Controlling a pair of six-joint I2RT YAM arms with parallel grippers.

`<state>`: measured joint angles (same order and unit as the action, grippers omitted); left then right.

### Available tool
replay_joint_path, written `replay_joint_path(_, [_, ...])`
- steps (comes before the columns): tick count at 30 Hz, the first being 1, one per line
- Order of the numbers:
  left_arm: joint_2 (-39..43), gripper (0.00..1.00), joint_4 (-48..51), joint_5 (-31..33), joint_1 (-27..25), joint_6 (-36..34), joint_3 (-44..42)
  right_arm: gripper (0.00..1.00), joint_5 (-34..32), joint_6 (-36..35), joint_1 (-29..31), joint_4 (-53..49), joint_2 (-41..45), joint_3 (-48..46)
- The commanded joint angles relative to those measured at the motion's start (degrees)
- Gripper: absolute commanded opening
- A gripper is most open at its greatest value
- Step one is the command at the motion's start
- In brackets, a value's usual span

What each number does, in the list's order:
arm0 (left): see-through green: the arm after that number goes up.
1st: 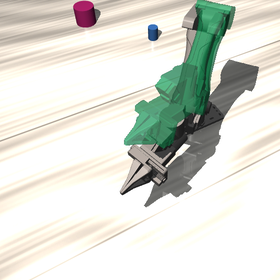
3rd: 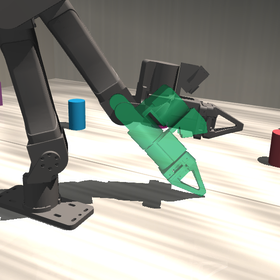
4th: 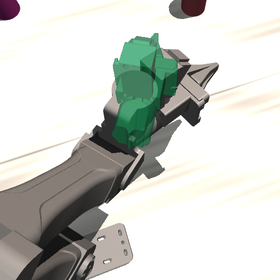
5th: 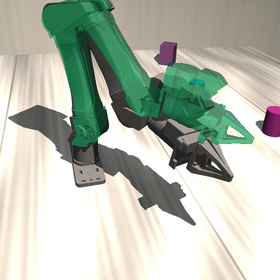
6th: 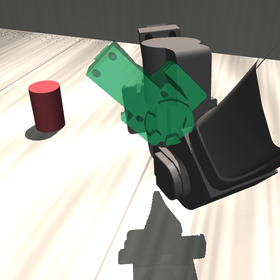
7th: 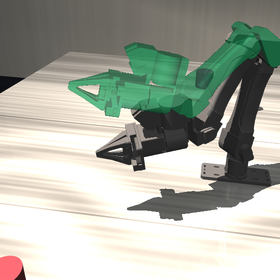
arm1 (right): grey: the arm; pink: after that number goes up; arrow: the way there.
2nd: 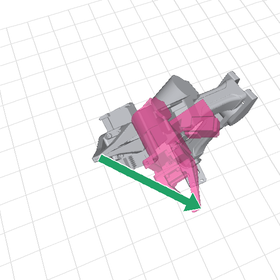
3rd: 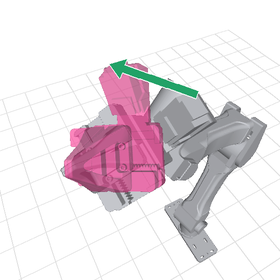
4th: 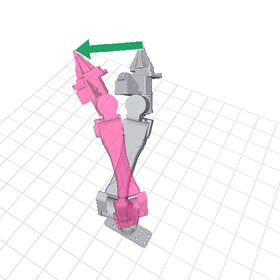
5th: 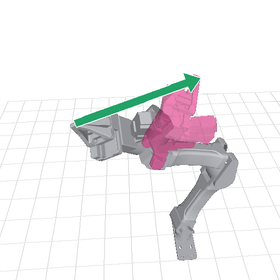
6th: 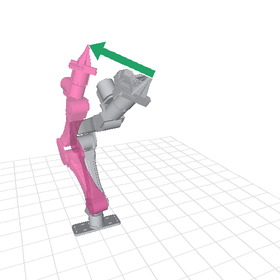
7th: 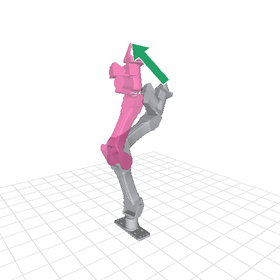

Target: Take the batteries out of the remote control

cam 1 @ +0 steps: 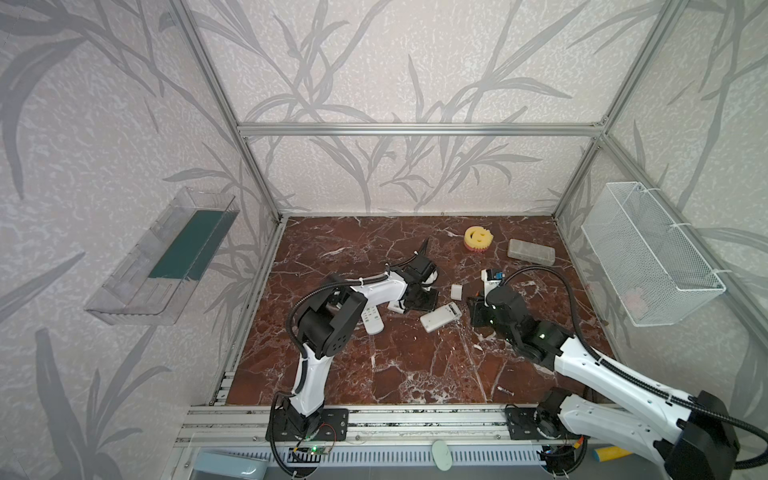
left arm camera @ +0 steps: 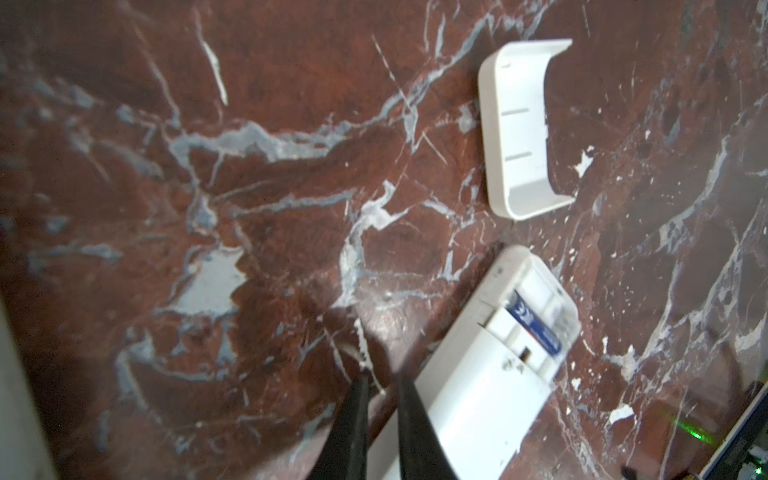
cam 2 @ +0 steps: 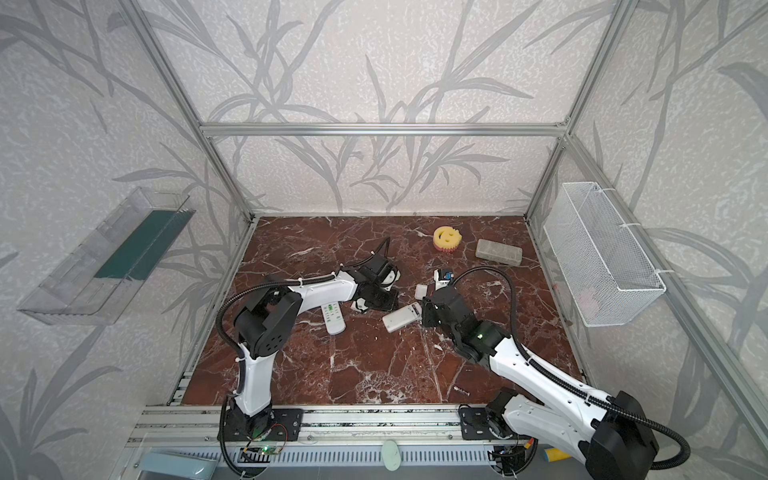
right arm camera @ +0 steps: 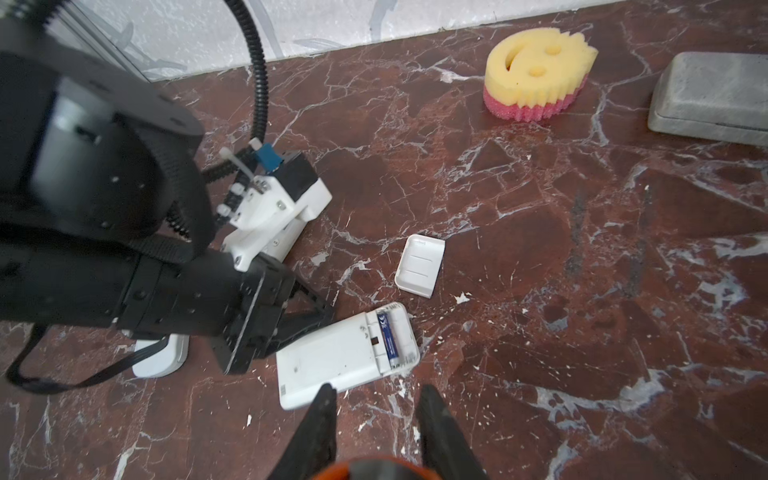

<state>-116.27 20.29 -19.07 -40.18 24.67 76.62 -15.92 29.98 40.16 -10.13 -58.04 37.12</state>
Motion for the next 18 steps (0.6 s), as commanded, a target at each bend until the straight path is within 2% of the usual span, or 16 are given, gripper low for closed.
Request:
replay_joint_path(1, [3.25, 0.24, -0.44, 1.38, -0.12, 1.43, -2.30, 0.00, 1.04, -1.05, -1.91, 5.34, -2.19, 2.84])
replay_joint_path(5, [6.32, 0.37, -0.98, 3.05, 0.85, 2.10, -3.49, 0.00, 3.74, -1.06, -4.98, 9.94, -6.34, 4.93])
replay_joint_path(8, [9.64, 0.42, -2.24, 4.17, 1.34, 3.24, -5.87, 0.00, 5.76, -2.29, -6.76, 12.77, -9.81, 7.38])
replay_joint_path(13, [16.13, 0.43, -6.08, 4.13, 0.72, 7.15, -13.20, 0.00, 8.80, -6.40, -8.72, 16.87, -17.70, 12.39])
replay_joint_path(18, [20.61, 0.42, -8.47, 4.64, -3.08, 12.00, -19.96, 0.00, 10.97, -8.14, -10.06, 18.89, -25.81, 16.62])
